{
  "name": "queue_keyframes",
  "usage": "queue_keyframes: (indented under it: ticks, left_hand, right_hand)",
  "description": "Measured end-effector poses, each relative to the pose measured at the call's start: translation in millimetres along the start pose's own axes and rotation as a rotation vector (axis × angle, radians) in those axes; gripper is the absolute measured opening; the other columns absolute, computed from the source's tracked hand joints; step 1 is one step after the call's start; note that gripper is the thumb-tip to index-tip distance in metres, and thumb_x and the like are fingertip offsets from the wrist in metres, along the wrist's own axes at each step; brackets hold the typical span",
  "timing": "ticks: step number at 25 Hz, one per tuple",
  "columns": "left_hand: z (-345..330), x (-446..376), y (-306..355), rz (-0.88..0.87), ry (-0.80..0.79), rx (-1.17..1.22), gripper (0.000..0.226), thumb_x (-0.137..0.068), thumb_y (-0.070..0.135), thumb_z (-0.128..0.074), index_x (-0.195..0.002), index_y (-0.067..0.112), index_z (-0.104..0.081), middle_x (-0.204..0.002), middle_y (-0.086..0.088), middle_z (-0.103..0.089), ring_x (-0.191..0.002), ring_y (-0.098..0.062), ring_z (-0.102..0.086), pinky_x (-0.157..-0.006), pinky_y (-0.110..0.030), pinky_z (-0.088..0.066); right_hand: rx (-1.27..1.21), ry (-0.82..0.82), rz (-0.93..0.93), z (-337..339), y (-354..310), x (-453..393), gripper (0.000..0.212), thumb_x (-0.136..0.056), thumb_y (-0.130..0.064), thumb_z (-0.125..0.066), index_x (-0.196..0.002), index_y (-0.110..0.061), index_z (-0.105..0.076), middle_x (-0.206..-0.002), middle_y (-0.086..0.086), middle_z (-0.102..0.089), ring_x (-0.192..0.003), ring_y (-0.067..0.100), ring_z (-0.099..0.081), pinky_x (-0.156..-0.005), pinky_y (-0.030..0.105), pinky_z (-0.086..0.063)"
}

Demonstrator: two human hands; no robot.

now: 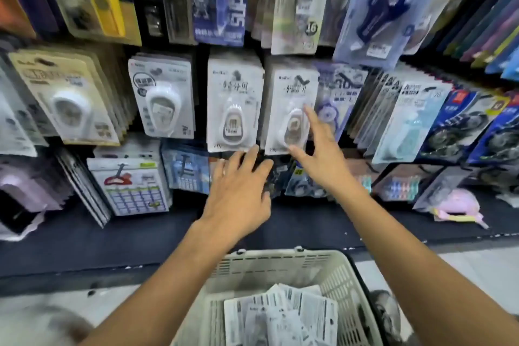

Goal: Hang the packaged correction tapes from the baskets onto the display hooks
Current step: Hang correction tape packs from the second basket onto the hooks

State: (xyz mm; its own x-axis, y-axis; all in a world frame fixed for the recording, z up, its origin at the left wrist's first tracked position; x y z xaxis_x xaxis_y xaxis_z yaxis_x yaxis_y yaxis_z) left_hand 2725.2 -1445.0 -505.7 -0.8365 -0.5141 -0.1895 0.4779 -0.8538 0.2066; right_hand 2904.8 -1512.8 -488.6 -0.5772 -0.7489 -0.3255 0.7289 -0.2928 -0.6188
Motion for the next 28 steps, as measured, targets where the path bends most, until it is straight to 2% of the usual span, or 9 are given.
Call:
queue_keyframes:
  ticks: [4, 6, 8, 10, 14, 18, 22, 25, 28]
  left_hand:
    - [-118, 51, 5, -0.059, -0.667, 0.061, 0.051, -0.094, 0.033, -0.059, -0.143, 0.025, -0.048, -0.145, -0.007, -0.054, -0.129, -0.032, -0.053, -0.104, -0.044, -0.047]
    - [-183, 94, -6, -0.044, -0.980, 0.069, 0.053, -0.095, 0.032, -0.061, -0.146, 0.027, -0.048, -0.150, -0.006, -0.052, -0.131, -0.029, -0.054, -0.106, -0.039, -0.048]
    - [-237, 132, -22, 0.094, -1.152, 0.089, 0.058, -0.096, 0.035, -0.061, -0.150, 0.027, -0.043, -0.156, -0.005, -0.046, -0.136, -0.028, -0.050, -0.108, -0.035, -0.044]
    - [-281, 156, -34, 0.204, -1.204, 0.086, 0.061, -0.095, 0.035, -0.061, -0.152, 0.026, -0.040, -0.157, -0.005, -0.045, -0.136, -0.026, -0.051, -0.105, -0.032, -0.044]
    - [-331, 141, -38, 0.355, -1.088, 0.194, 0.075, -0.091, 0.031, -0.063, -0.158, 0.025, -0.031, -0.161, -0.004, -0.039, -0.141, -0.025, -0.046, -0.111, -0.033, -0.043]
    - [-370, 109, -32, 0.326, -0.939, 0.198, 0.084, -0.083, 0.019, -0.068, -0.157, 0.021, -0.029, -0.155, -0.007, -0.046, -0.139, -0.027, -0.048, -0.111, -0.035, -0.043]
    - [-393, 125, -42, 0.416, -1.021, 0.196, 0.065, -0.080, 0.029, -0.072, -0.142, 0.026, -0.054, -0.138, -0.006, -0.065, -0.120, -0.027, -0.064, -0.097, -0.035, -0.054]
    - [-399, 135, -59, 0.599, -1.054, 0.375, 0.049, -0.074, 0.038, -0.081, -0.120, 0.021, -0.072, -0.126, -0.004, -0.072, -0.105, -0.021, -0.069, -0.085, -0.032, -0.055]
    - [-401, 150, -73, 0.765, -1.022, 0.528, 0.059, -0.078, 0.030, -0.087, -0.132, 0.017, -0.065, -0.136, -0.003, -0.065, -0.113, -0.021, -0.065, -0.082, -0.027, -0.048]
  right_hand:
    - [-0.099, -0.056, -0.371, -78, 95, 123, 0.041, -0.098, -0.017, -0.061, -0.138, -0.020, -0.052, -0.123, 0.006, -0.064, -0.108, 0.025, -0.065, -0.087, 0.033, -0.052]
    - [-0.036, -0.474, -0.596, -128, 146, 202, 0.031, -0.096, -0.009, -0.062, -0.127, -0.008, -0.062, -0.114, 0.013, -0.068, -0.109, 0.037, -0.066, -0.093, 0.039, -0.053]
    - [0.072, -0.883, -0.740, -160, 186, 271, 0.042, -0.094, -0.018, -0.068, -0.133, -0.007, -0.058, -0.128, 0.014, -0.064, -0.116, 0.031, -0.064, -0.094, 0.034, -0.052]
    - [0.068, -0.933, -0.870, -175, 216, 307, 0.049, -0.091, -0.021, -0.073, -0.135, -0.008, -0.056, -0.134, 0.013, -0.062, -0.118, 0.027, -0.063, -0.094, 0.031, -0.050]
    - [-0.014, -0.734, -1.059, -197, 240, 330, 0.043, -0.097, -0.029, -0.065, -0.134, -0.009, -0.055, -0.131, 0.013, -0.064, -0.121, 0.028, -0.061, -0.091, 0.023, -0.044]
    - [-0.134, -0.640, -1.120, -228, 241, 352, 0.039, -0.103, -0.030, -0.055, -0.133, -0.007, -0.054, -0.132, 0.017, -0.064, -0.122, 0.032, -0.060, -0.103, 0.037, -0.047]
    - [-0.291, -0.750, -1.169, -245, 240, 358, 0.080, -0.081, -0.018, -0.083, -0.149, -0.015, -0.042, -0.142, 0.006, -0.057, -0.134, 0.029, -0.052, -0.110, 0.041, -0.043]
    - [-0.199, -0.737, -1.113, -243, 247, 358, 0.052, -0.074, -0.031, -0.085, -0.123, -0.024, -0.068, -0.118, -0.002, -0.074, -0.110, 0.021, -0.067, -0.098, 0.042, -0.054]
    - [-0.180, -0.827, -1.091, -244, 251, 352, 0.027, -0.080, -0.037, -0.082, -0.099, -0.017, -0.078, -0.096, -0.002, -0.078, -0.076, 0.008, -0.070, -0.077, 0.032, -0.061]
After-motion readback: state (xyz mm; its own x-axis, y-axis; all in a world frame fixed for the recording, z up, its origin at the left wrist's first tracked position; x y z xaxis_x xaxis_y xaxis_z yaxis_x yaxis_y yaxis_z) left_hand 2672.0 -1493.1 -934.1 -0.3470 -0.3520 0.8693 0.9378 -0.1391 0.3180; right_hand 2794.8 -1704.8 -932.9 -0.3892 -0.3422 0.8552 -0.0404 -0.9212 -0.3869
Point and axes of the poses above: each hand's wrist, its own x-axis away from the middle knuckle, its own z-axis out of the back of the hand, y = z × x, the point moved 4 cm from there along -x, towards the middle knuckle
